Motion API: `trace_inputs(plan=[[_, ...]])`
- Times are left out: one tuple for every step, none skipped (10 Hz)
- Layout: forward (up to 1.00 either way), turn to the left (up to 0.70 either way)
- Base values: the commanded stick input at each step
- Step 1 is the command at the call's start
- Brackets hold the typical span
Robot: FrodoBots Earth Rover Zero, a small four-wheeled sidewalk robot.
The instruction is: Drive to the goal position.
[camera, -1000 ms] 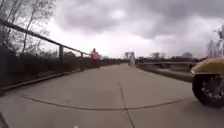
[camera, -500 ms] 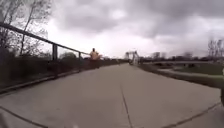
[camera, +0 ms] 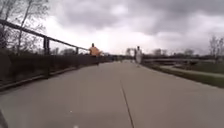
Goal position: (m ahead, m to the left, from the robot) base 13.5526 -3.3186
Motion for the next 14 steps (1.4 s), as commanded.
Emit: trace_inputs(plan=[[1.00, 0.00], [1.00, 0.00], [1.00, 0.00], [1.00, 0.00], [1.00, 0.00], [1.00, 0.00], [1.00, 0.00], [1.00, 0.00], [1.00, 0.00], [1.00, 0.00], [1.00, 0.00], [1.00, 0.00], [1.00, 0.00], [1.00, 0.00]])
